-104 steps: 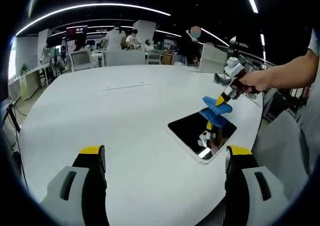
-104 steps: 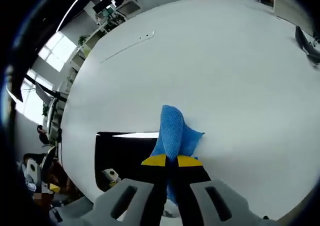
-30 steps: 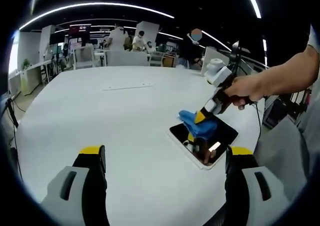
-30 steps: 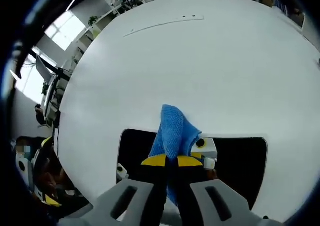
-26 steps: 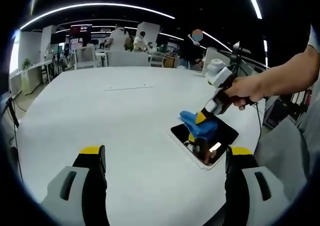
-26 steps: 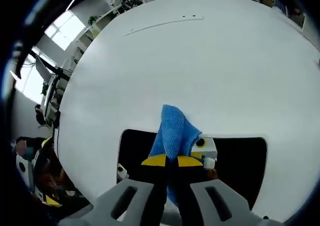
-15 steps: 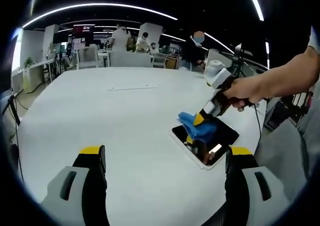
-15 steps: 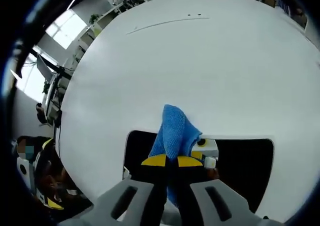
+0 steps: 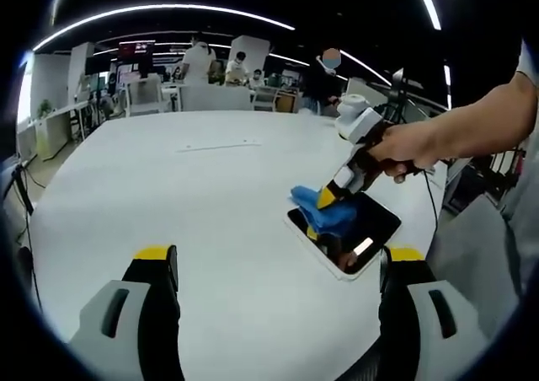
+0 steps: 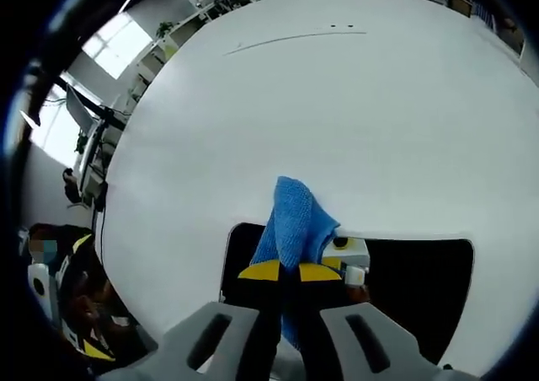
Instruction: Wipe the mirror surface with the cleaning cloth until all visible marks leave the cleaned area.
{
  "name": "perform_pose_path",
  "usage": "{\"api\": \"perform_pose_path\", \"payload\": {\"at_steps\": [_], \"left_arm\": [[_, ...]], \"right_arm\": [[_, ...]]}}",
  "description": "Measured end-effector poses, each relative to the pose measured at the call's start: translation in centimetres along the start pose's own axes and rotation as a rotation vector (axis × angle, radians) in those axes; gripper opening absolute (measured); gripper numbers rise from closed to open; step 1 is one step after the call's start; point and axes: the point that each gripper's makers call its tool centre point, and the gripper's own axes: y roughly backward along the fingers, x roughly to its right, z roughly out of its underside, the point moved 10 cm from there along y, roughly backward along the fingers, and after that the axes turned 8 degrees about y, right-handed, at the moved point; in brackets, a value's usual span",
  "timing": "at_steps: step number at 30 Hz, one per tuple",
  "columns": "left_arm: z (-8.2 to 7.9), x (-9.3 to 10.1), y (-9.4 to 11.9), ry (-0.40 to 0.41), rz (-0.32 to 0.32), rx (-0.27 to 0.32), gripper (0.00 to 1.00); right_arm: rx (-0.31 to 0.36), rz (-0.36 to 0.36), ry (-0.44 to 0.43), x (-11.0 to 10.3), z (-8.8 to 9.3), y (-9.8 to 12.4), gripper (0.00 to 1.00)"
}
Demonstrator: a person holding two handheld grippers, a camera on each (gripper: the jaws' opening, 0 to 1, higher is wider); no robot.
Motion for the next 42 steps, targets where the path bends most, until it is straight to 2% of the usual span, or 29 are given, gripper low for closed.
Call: {"api": "perform_pose_path", "payload": {"at_steps": [3,5,10,13,27,31,42], "left_arm": [[-0.1,-0.1,-0.2,0.04,-0.005,0.026,0.99],[-0.2,0.1,-0.4,0.121,0.005,0.071,0.99],[-0.7,-0.2,-0.5,0.088,-0.011,0.071,0.99],[-0.6,-0.3,-0.4,0.057,-0.014,0.046,0.99],[-0.5,-0.7,-0.4,0.054,-0.029,0.032,0.99],[-0.5,-0.7,-0.6,0.049,-0.029,0.028,0.99],[-1.1,-0.6,-0.7,0.038,-0.034,0.04,0.99]], "right_arm": [[0.0,-0.015,-0.017,-0.4,-0.1,-0.2,0.0],[0.001,-0.022,-0.033,-0.7,-0.1,-0.3,0.0],[0.005,-0.035,-0.024,-1.7,-0.5,-0.7,0.0],[0.0,-0.04,0.005,-2.1,-0.7,-0.9,0.0],[-0.004,-0.054,0.023,-2.8,-1.0,-0.9,0.0],[0.005,-0.042,0.047,-3.0,-0.8,-0.9,0.0],[-0.028,-0.051,0.078,-4.3,1.1,-0.4,0.0]]}}
